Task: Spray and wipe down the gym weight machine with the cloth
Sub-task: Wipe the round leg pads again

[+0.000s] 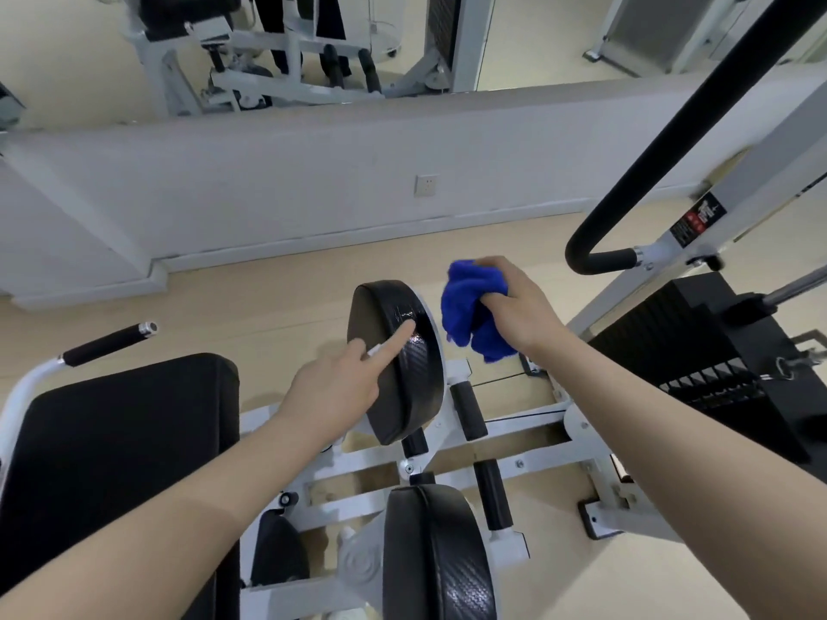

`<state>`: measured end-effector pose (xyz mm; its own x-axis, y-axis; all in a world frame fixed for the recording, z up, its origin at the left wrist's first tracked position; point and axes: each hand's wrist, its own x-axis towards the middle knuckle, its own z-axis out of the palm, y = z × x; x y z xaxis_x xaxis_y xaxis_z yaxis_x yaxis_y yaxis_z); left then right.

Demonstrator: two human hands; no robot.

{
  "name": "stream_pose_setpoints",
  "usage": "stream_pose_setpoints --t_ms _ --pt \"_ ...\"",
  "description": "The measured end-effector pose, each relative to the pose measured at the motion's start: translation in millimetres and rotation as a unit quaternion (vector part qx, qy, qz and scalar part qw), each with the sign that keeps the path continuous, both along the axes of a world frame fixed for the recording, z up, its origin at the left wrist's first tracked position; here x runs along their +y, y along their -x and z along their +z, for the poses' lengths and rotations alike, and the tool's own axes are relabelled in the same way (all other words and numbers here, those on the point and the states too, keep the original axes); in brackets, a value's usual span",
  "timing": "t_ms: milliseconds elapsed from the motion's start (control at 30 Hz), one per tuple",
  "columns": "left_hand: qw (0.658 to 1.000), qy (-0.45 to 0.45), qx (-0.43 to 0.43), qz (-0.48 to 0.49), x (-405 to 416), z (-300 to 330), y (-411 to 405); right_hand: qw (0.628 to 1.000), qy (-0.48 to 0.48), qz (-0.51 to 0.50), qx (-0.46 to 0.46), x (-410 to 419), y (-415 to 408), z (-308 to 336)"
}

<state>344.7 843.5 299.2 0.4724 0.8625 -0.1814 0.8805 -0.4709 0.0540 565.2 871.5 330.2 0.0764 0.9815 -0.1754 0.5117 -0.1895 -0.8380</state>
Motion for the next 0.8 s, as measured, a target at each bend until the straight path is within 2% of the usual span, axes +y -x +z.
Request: stream_pose_setpoints --t_ms 67,133,167,233,300,400,467,533,633,733,800 --pt "0.995 0.014 -0.063 0.081 3 -5 5 0.997 -0.054 0.048 -0.022 23 21 -2" --pt "0.969 0.050 -0.165 0.176 11 -11 11 0.992 -0.069 0.095 -0.052 47 45 -9" --pt "0.947 0.078 -0.225 0.214 13 -13 13 0.989 -0.064 0.114 -0.066 56 56 -13" --pt "0.879 0.149 -0.348 0.289 16 -17 12 0.987 -0.009 0.149 -0.061 74 71 -23" --pt "0.830 0.198 -0.415 0.316 16 -22 6 0.982 0.083 0.164 -0.041 88 72 -24" --pt "0.791 0.204 -0.472 0.333 25 -29 -4 0.967 0.115 0.206 -0.094 96 57 -13" --pt "0.763 0.218 -0.500 0.348 31 -31 -7 0.959 0.065 0.234 -0.145 73 42 -8" --pt "0.749 0.241 -0.507 0.352 33 -32 -7 0.950 0.012 0.263 -0.170 41 32 -13" --pt "0.722 0.266 -0.523 0.365 33 -32 -8 0.952 -0.010 0.271 -0.145 27 38 -31" --pt "0.698 0.274 -0.540 0.382 34 -32 -11 0.963 0.018 0.233 -0.137 73 58 -39" --pt "0.683 0.277 -0.553 0.390 34 -31 -15 0.960 0.088 0.234 -0.127 114 69 -47"
